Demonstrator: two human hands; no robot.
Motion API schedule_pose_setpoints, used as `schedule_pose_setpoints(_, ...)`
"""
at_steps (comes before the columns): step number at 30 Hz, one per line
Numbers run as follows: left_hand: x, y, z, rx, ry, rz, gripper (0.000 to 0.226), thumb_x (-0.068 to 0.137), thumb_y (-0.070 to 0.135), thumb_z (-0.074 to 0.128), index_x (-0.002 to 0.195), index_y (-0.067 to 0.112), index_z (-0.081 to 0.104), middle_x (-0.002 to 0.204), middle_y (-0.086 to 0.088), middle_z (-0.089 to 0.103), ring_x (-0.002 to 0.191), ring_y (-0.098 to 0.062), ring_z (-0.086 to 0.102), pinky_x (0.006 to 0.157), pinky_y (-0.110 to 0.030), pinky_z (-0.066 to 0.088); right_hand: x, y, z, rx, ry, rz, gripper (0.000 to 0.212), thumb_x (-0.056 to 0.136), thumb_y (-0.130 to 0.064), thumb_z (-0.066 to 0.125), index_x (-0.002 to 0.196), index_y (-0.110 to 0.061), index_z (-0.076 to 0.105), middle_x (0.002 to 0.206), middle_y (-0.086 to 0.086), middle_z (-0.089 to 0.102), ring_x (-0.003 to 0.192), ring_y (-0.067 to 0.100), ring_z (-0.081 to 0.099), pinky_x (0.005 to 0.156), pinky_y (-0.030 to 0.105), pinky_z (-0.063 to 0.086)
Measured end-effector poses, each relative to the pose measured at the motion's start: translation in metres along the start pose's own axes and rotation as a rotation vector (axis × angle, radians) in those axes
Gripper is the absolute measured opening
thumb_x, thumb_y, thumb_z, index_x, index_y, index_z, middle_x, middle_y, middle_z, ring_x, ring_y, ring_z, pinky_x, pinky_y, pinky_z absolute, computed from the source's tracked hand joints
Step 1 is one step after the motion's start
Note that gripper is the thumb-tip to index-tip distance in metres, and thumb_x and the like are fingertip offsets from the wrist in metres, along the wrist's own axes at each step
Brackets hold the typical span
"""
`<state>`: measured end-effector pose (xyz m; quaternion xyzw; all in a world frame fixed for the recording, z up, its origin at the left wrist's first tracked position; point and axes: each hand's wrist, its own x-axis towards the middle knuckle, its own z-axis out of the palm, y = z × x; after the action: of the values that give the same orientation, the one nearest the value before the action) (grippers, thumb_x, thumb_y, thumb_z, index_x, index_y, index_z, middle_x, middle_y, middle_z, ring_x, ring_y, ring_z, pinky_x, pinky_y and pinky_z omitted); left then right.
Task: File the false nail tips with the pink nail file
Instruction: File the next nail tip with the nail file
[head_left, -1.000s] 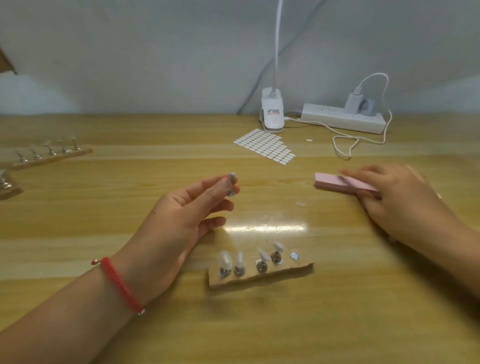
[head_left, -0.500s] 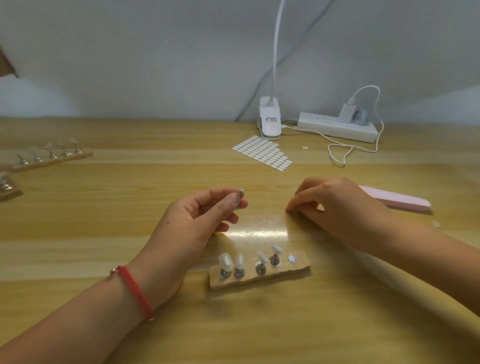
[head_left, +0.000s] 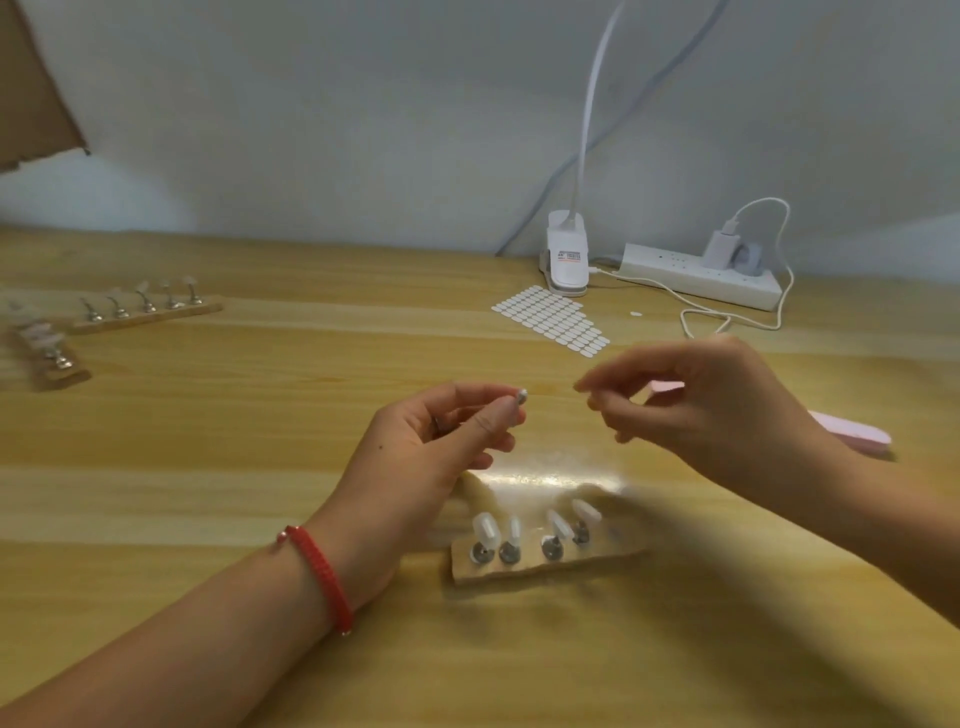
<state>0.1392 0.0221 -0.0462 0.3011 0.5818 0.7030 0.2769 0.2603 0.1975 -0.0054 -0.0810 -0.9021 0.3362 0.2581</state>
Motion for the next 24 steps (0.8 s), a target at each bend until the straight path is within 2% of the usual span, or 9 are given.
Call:
schedule_pose_setpoints(3,-0.001,0.000,0.000,0.017,0.004,0.014,0.027,0.062,0.040,0.071,0.087,0.033,0.077,0.087,0.004,0.075,0.076,-0.003,0.068,0.063,-0.012,0.049,0.005,-0.017,0.012,0.144,0.027,-0.038,0.017,0.078,-0.018,0.070,0.091,-0.026,0.077,0.080,-0.004,0.074,0.072,0.016,0.071,0.066,0.027,0.060)
schedule_pose_setpoints(8,-0.001,0.000,0.000,-0.061,0.030,0.022,0.020,0.060,0.035,0.075,0.077,0.025,0.074,0.077,-0.001,0.074,0.074,-0.007,0.069,0.060,-0.013,0.049,0.004,-0.031,0.025,0.101,0.112,-0.081,0.016,0.073,-0.023,0.071,0.087,-0.032,0.073,0.078,-0.019,0.072,0.072,0.000,0.070,0.068,0.009,0.053)
schedule_pose_setpoints(13,0.002,-0.002,-0.002,-0.101,0.059,0.034,0.032,0.056,0.037,0.077,0.082,0.021,0.069,0.076,-0.001,0.074,0.078,-0.009,0.070,0.063,-0.014,0.050,0.000,-0.034,0.028,0.077,0.120,-0.078,0.014,0.073,-0.022,0.072,0.085,-0.028,0.075,0.078,-0.016,0.073,0.073,0.000,0.070,0.065,0.008,0.052)
schedule_pose_setpoints(18,0.002,-0.002,-0.003,-0.098,0.067,0.066,0.027,0.055,0.038,0.078,0.076,0.024,0.068,0.078,-0.003,0.074,0.078,-0.010,0.070,0.065,-0.016,0.051,-0.004,-0.035,0.029,0.087,0.147,-0.077,0.014,0.073,-0.021,0.073,0.085,-0.027,0.075,0.078,-0.017,0.073,0.072,-0.001,0.070,0.065,0.007,0.052)
schedule_pose_setpoints(24,0.004,0.000,-0.003,-0.110,0.088,0.110,0.027,0.059,0.027,0.078,0.078,0.014,0.064,0.074,-0.002,0.073,0.071,-0.006,0.069,0.063,-0.011,0.048,-0.004,-0.034,0.032,0.125,0.174,-0.036,0.015,0.073,-0.016,0.076,0.082,-0.028,0.076,0.074,-0.017,0.074,0.070,0.000,0.070,0.064,0.009,0.053)
